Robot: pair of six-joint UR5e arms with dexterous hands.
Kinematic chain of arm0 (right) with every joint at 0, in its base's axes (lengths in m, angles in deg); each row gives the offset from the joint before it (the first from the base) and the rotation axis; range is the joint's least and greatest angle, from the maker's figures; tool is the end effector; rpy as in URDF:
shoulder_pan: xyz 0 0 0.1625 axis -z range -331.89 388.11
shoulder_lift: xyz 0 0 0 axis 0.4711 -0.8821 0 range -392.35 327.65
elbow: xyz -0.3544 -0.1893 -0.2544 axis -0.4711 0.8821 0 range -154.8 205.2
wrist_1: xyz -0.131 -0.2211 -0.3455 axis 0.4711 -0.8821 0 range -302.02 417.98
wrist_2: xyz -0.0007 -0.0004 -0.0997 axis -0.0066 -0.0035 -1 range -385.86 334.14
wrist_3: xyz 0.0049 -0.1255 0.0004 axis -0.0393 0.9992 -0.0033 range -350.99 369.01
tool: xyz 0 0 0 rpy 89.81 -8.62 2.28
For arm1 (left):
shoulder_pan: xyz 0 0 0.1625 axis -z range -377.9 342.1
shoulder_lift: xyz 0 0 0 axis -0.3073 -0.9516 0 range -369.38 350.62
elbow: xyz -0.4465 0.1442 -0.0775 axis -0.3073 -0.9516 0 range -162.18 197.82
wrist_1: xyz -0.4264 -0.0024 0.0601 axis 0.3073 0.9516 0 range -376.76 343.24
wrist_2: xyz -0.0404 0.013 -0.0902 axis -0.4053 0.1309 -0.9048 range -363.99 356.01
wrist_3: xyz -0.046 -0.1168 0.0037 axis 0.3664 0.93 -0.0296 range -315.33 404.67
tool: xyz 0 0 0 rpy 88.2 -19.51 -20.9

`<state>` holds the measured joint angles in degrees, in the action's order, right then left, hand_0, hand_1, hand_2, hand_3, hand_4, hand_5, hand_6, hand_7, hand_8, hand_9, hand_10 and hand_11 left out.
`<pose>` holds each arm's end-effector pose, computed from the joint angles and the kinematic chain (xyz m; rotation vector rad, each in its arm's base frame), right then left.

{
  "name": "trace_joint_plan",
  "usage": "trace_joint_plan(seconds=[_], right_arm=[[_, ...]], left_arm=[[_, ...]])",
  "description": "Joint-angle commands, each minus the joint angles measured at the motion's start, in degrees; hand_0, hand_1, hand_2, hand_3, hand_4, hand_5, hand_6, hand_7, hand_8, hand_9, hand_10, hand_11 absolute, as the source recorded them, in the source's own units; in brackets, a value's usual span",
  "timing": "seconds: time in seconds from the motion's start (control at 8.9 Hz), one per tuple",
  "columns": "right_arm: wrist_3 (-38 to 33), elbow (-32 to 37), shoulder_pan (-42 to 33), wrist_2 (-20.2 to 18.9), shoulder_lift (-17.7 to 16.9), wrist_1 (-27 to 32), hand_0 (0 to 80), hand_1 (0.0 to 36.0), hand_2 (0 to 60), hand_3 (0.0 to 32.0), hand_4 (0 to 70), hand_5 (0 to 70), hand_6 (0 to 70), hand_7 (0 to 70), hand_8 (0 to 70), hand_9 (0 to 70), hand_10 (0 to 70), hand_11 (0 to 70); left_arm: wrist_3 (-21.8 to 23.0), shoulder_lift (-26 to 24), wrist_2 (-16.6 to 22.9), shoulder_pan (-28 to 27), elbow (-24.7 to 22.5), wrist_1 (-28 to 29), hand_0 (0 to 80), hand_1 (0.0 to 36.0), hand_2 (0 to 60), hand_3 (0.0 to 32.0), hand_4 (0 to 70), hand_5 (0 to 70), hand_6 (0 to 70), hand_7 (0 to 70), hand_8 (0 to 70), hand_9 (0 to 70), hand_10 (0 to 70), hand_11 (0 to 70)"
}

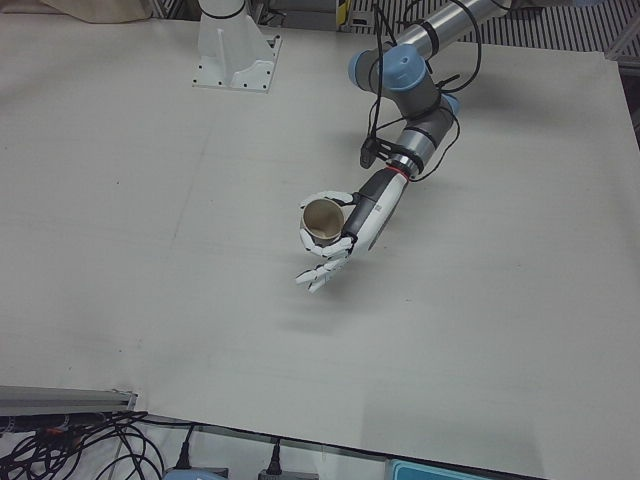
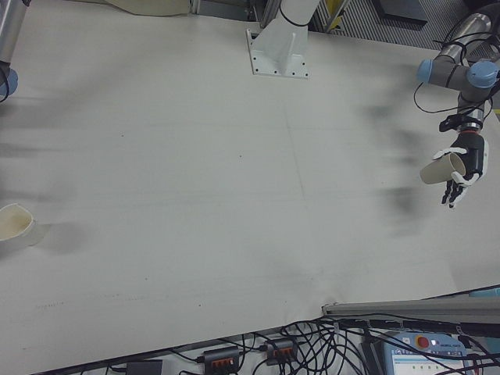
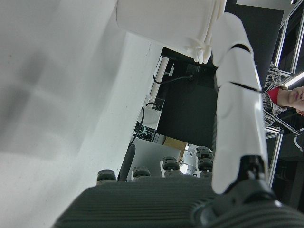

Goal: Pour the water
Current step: 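Reach the right hand to the white cup and grasp it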

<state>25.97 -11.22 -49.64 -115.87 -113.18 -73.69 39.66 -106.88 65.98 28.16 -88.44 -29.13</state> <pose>0.0241 -0.5171 1.0094 0.0849 -2.0724 1.8741 0.2700 -0.5344 0.5434 -0.4345 2.1869 -1.8054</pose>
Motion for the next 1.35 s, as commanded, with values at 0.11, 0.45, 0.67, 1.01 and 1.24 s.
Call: trace_joint_plan(seconds=[0.11, 0.45, 0.67, 1.01, 1.24], right_arm=[[2.5, 0.0, 3.6, 1.3, 2.6, -0.9, 61.6, 30.1, 11.6, 0.0, 0.0, 9.6, 12.7, 1.0, 1.5, 0.0, 0.0, 0.0], [2.4, -1.6, 9.2, 6.7, 2.6, -1.0, 63.8, 32.0, 14.6, 0.0, 0.0, 10.1, 14.5, 7.0, 1.9, 0.0, 0.0, 0.0], [2.4, -3.1, 9.9, 6.7, 2.6, -1.1, 66.2, 32.9, 15.2, 0.0, 0.0, 10.5, 15.7, 10.4, 2.1, 0.6, 0.0, 0.0], [2.4, -3.7, 10.1, 7.5, 2.6, -1.2, 68.8, 33.4, 18.0, 0.0, 1.0, 11.1, 20.0, 19.2, 3.1, 2.5, 0.0, 0.0], [2.6, -3.8, 10.4, 7.6, 2.7, -1.9, 75.5, 34.1, 23.4, 0.0, 13.2, 13.9, 34.6, 42.4, 18.8, 24.7, 0.0, 0.0]], left_arm=[[0.0, -0.1, -0.1, 0.0, 0.1, 0.1, 80.0, 36.0, 60.0, 0.0, 57.7, 70.0, 16.8, 15.3, 11.0, 5.8, 6.3, 13.0], [0.0, 0.1, -0.1, 0.1, 0.2, 0.3, 80.0, 36.0, 60.0, 0.0, 56.8, 70.0, 16.7, 15.2, 11.1, 5.8, 6.3, 13.0], [0.0, 0.1, -0.1, 0.1, 0.3, 0.6, 80.0, 36.0, 60.0, 0.0, 56.0, 70.0, 16.5, 14.9, 11.0, 5.8, 6.3, 13.0], [0.0, 0.2, -0.1, 0.2, 0.6, 1.0, 80.0, 36.0, 60.0, 0.0, 55.2, 70.0, 16.4, 14.8, 11.1, 5.8, 6.6, 13.4], [0.0, 1.0, -0.1, 0.2, 0.6, 1.6, 80.0, 36.0, 60.0, 0.0, 54.4, 70.0, 16.2, 14.4, 11.0, 5.7, 6.5, 13.2]])
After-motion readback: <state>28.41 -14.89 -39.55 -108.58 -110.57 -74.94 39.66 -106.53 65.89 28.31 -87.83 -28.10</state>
